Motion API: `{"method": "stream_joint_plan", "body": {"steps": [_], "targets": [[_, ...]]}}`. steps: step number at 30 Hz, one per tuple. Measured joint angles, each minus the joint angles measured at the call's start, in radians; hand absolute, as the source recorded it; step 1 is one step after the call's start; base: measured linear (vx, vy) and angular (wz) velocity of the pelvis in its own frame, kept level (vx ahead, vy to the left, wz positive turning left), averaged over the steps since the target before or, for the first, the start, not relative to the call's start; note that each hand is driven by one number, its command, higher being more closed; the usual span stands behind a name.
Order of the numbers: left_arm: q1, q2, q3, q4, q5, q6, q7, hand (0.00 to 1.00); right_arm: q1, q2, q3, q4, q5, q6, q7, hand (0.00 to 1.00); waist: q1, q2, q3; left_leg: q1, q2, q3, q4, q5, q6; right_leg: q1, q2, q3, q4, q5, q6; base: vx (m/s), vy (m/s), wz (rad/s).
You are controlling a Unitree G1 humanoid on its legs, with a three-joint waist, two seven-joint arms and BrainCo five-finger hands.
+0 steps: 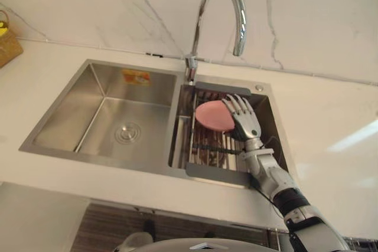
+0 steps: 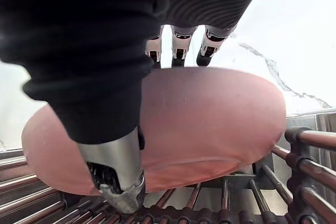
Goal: Walk over to the sink, pick up the cup, carry it to the dishwasher, place the cup inside the dishwasher, then close the dishwasher door
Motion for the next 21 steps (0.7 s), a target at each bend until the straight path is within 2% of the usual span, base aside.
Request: {"method": "stream_joint_plan", "body": {"steps": [5,10,18,21], "targets": [[0.0,-0.003,0.0,0.0,0.0,-0.002,-0.001,0.0,-0.008,0.0,-0.002,0.0,0.017,0.041,0.011,1.0,0.004,0.006,0.004,0.0,-0.001,-0.003,0.0,0.0,0.0,0.0,0.0,-0.002,0.0,0.001,0.002,0.0,0.0,0.0],[0.0,-0.007,0.0,0.0,0.0,-0.003,-0.002,0.0,-0.022,0.0,-0.003,0.002,0.045,0.052,0.021,1.0,0.007,0.01,0.006,0.0,-0.002,-0.007,0.0,0.001,0.002,0.001,0.0,-0.011,-0.001,0.003,0.006,0.0,0.0,0.03],[0.0,-0.007,0.0,0.0,0.001,-0.003,-0.002,0.0,-0.034,0.001,-0.002,0.002,0.063,0.035,0.024,1.0,0.009,0.01,0.006,0.0,-0.003,-0.009,0.0,0.005,0.007,0.002,0.0,-0.014,-0.001,0.003,0.006,0.0,0.0,0.0],[0.0,-0.007,0.0,0.0,0.001,-0.004,-0.002,0.0,-0.036,0.001,-0.003,0.002,0.113,0.023,0.023,1.0,0.009,0.01,0.006,0.0,-0.003,-0.009,0.0,0.005,0.007,0.003,0.0,-0.014,-0.001,0.003,0.006,0.0,0.0,0.0]]}}
